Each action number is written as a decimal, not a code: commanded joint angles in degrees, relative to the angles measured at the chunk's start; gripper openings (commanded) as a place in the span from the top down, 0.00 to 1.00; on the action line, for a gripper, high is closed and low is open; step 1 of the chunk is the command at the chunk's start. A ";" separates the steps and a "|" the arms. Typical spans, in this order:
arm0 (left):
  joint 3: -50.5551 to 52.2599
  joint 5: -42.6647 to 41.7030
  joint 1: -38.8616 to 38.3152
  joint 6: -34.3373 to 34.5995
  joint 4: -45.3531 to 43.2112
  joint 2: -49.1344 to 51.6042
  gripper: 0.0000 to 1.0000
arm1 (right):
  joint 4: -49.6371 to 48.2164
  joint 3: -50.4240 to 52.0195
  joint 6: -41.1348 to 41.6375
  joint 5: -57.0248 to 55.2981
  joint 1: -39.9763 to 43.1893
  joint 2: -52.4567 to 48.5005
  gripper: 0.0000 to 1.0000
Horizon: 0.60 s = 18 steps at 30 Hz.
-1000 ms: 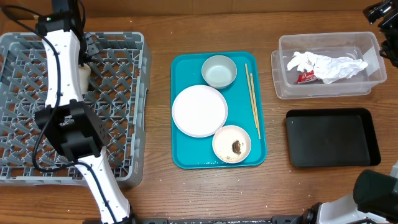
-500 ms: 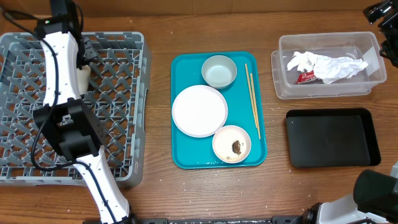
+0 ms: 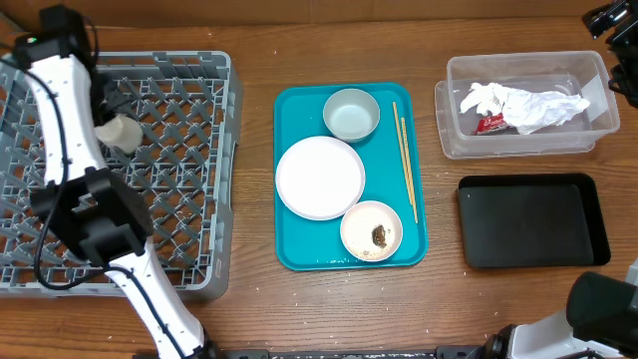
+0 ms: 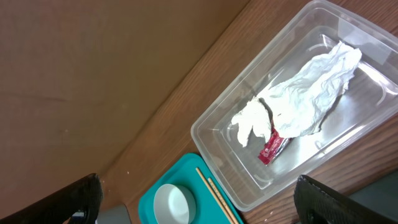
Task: Sort waste into correct bins and load items into the dishwasher
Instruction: 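Withdraw the left gripper from the rack toward the tray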
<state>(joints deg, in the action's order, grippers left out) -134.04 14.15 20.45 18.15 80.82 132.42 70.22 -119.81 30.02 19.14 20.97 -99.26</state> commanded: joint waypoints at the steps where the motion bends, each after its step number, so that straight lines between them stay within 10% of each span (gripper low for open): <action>1: -2.97 -1.03 2.16 4.59 1.46 -6.67 0.96 | -0.15 -0.24 0.24 0.02 0.11 1.51 0.00; 7: -2.97 -11.98 2.60 3.54 1.75 -13.44 0.96 | -0.13 -0.24 0.24 0.02 0.11 1.51 0.00; 12: -2.95 -42.36 -3.91 -10.21 1.57 -15.47 0.87 | -0.13 -0.24 0.24 0.02 0.11 1.51 0.00; 14: -2.95 -47.28 -8.22 -14.86 1.73 -15.02 0.68 | -0.15 -0.24 0.24 0.02 0.11 1.51 0.00; 17: -2.95 -45.70 -17.09 -16.61 0.33 -13.70 0.11 | -0.13 -0.24 0.24 0.02 0.11 1.51 0.00; 18: -2.93 -44.63 -19.74 -17.07 -0.57 -13.03 0.09 | -0.15 -0.24 0.24 0.02 0.11 1.51 0.00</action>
<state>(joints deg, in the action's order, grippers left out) -136.77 -24.58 8.95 7.35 81.80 117.47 70.22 -119.81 30.02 19.11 20.95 -99.26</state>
